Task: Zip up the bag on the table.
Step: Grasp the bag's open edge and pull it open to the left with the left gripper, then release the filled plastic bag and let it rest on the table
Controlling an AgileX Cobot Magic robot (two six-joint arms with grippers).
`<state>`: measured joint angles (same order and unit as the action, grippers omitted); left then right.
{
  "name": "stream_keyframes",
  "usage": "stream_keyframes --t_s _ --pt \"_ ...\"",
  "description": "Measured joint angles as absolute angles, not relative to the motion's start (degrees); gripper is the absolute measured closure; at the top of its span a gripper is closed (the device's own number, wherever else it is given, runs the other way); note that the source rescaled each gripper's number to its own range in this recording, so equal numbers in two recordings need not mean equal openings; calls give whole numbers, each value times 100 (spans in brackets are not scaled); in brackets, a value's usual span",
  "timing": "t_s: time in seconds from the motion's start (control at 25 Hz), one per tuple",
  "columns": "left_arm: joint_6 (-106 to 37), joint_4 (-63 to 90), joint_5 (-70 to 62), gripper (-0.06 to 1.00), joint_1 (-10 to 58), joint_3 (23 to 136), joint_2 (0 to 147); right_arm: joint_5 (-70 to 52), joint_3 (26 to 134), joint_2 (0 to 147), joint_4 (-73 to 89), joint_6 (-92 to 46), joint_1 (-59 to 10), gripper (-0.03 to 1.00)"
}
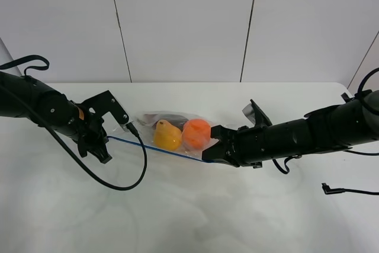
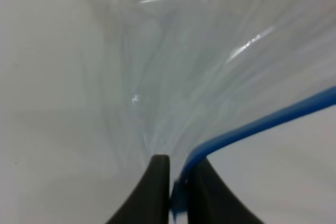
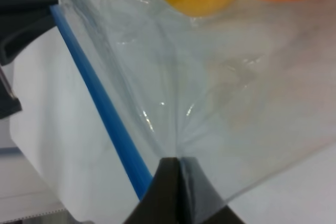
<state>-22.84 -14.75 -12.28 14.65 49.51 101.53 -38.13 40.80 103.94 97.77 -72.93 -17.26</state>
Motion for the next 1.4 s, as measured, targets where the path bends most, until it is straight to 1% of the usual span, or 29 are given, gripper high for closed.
stream_keyframes --t_s 0.08,0.12,0.16,0.28,0.36,0.4,0.48,0.72,0.92,1.08,1.24,1.4 --pt "-2195 -1530 -1228 84 1424 4951 10153 -3745 4075 10394 9741 -7293 -1726 97" --pt "-2158 -1559 -1228 65 1401 4951 10153 -3728 4075 10394 9728 -7293 -1726 97" --pt "-2146 -1572 -1228 55 1400 4951 10153 -3721 4075 10394 9721 -7293 -1726 97" --pt "-1994 -1572 -1180 17 1400 4951 10153 -3716 4075 10394 9717 -7293 -1726 97" --pt "-1821 -1574 -1110 6 1400 4951 10153 -3716 4075 10394 9711 -7293 -1726 97" --pt "-1731 -1579 -1068 3 1400 4951 10153 -3716 4075 10394 9706 -7293 -1726 97" --pt "-1616 -1585 -1053 0 1400 4951 10153 -3710 4075 10394 9694 -7293 -1726 97" --pt "-1202 -1589 -1053 -2 1249 4951 10153 -3674 4075 10394 9651 -7298 -1726 97" --pt "365 -1535 -1058 -3 627 4951 10153 -3767 4089 10394 9686 -7304 -1727 97" --pt "1392 -1580 -1346 -3 -37 4951 10153 -3615 4070 10408 9566 -7310 -1711 97" --pt "1675 -1580 -1516 -3 -381 4951 10153 -3609 4070 10408 9554 -7310 -1711 97" --pt "1705 -1580 -1639 -2 -509 4951 10153 -3565 4070 10408 9547 -7310 -1711 97"
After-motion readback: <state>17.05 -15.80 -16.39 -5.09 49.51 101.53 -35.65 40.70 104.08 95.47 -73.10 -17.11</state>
